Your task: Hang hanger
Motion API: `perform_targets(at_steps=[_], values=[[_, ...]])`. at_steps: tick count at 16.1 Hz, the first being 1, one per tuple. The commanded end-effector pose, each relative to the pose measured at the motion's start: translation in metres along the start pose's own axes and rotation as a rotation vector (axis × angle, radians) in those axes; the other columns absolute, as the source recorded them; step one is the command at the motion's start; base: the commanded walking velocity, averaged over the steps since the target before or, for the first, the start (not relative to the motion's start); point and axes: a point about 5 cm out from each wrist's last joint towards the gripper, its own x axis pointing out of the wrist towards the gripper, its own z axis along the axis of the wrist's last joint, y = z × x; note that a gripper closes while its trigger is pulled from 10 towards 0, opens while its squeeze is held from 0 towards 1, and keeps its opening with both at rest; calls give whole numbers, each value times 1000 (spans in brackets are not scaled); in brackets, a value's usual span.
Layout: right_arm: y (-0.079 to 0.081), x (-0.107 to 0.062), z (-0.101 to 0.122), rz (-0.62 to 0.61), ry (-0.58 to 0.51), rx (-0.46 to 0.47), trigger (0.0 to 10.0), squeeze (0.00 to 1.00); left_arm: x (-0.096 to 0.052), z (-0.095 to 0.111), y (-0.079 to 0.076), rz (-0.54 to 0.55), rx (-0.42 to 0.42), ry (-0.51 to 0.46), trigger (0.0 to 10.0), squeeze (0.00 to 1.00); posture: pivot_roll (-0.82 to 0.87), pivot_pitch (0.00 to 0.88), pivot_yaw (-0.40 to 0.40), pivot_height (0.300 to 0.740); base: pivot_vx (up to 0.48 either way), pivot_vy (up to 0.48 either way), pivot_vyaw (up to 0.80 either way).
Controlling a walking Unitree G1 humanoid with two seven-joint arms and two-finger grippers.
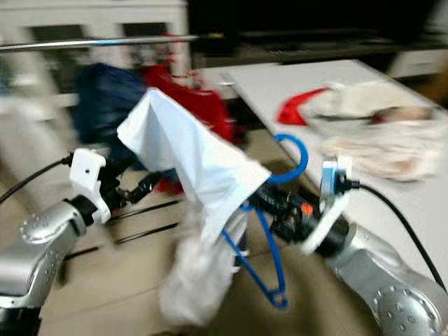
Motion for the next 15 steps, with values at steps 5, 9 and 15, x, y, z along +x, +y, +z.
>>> perform_targets(at_steps=[5,9,15], values=[[-15,15,11,-41,-63,-68,10000,0,-13,45,37,-25,-19,-170,10000,973,-87,0,3,740,0,0,800],[-36,21,13,-30,33,-155,10000,0,-30,101,81,-44,96,-287,10000,988,-61,0,-18,740,0,0,800],[-30,25,25,129,87,-234,10000,0,-21,101,86,-397,164,-137,10000,0,-49,0,-8,740,0,0,133]])
